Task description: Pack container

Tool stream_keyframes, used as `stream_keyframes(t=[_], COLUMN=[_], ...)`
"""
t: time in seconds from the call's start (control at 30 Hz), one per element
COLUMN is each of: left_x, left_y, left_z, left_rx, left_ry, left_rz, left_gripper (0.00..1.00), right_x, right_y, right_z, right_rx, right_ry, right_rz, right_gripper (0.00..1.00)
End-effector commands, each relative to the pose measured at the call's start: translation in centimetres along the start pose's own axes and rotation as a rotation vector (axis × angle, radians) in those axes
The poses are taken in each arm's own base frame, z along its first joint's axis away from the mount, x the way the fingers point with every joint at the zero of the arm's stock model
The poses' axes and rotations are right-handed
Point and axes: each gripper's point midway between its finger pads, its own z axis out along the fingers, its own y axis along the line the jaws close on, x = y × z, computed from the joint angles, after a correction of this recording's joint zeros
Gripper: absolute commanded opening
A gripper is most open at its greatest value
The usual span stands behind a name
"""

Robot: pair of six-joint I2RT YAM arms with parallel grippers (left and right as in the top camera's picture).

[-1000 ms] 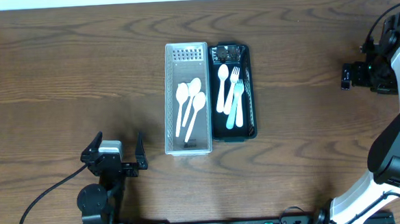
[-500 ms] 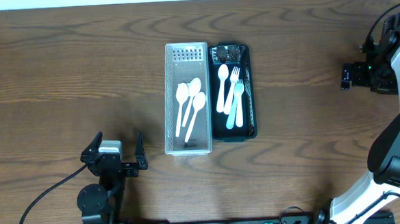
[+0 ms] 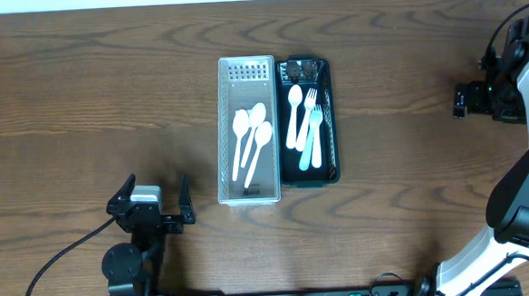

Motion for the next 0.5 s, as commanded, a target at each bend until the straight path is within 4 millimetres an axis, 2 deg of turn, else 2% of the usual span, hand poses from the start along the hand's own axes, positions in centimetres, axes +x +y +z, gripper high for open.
stream_keyframes(t=[0.0,0.1,0.2,0.33,0.4,0.47], left_x=[1.5,1.5,1.5,1.5,1.5,1.5], left_y=[0.0,0.0,0.0,0.0,0.0,0.0], left_z=[0.3,0.3,0.3,0.3,0.3,0.3], left_rx=[0.003,0.003,0.003,0.003,0.003,0.003], left_ry=[0.03,0.03,0.03,0.03,0.03,0.03], left_rz=[0.004,0.004,0.004,0.004,0.004,0.004], left_gripper=[0.98,0.98,0.98,0.98,0.98,0.98], right_x=[0.2,-0.7,-2.9,-6.0,-6.2,-5.1], right_y=[-0.8,-1.1,-0.9,0.6,1.9,3.2], right_z=[0.0,-0.6,-3.0,-9.2,-12.6,-15.8], right_rx=[0.037,0.047,0.046,0.003,-0.019,-0.038], right_ry=[0.006,-0.04,-0.202,-0.57,-0.738,-0.883], right_rz=[-0.007,-0.001,0.011,0.007,-0.013,-0.037], right_gripper=[0.99,0.99,0.99,0.99,0.99,0.99])
